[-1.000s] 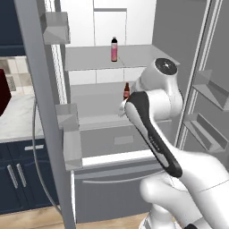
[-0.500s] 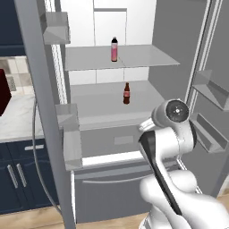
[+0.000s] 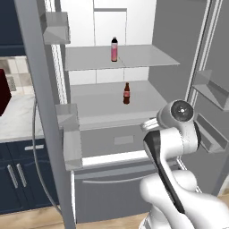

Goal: Open the fridge, grab two sodas, and place both sodas inside the bowl with ice on the dining counter.

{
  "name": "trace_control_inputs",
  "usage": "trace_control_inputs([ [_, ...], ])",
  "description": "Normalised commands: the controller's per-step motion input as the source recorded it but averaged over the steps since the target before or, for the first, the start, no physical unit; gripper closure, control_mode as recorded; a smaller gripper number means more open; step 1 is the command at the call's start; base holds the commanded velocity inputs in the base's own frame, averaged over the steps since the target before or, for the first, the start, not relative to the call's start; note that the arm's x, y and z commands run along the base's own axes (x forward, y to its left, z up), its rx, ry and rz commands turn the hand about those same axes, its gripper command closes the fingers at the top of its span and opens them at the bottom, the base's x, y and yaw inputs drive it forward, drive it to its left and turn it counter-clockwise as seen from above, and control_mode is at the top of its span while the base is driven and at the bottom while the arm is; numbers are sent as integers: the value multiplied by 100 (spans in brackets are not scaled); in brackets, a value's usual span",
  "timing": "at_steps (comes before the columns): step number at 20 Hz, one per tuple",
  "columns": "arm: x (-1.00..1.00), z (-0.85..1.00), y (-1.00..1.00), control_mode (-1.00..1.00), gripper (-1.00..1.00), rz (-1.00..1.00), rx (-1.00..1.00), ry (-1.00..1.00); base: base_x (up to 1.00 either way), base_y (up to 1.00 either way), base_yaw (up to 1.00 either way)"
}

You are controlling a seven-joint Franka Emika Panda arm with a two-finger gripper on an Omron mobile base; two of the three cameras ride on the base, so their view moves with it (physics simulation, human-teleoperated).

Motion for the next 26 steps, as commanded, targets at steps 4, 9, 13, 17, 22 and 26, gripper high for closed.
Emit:
trace_control_inputs([
  [4,2,0,0,-100,-100,0,0,0,0,0,0],
  [9,0,0,0,100,-100,0,0,0,32,14,0],
  [13,0,0,0,100,-100,0,0,0,56,21,-2],
  [17,0,0,0,100,-100,0,0,0,55,33,-6],
  [22,0,0,0,100,-100,0,0,0,47,44,-11],
  [26,0,0,0,100,-100,0,0,0,52,15,-12],
])
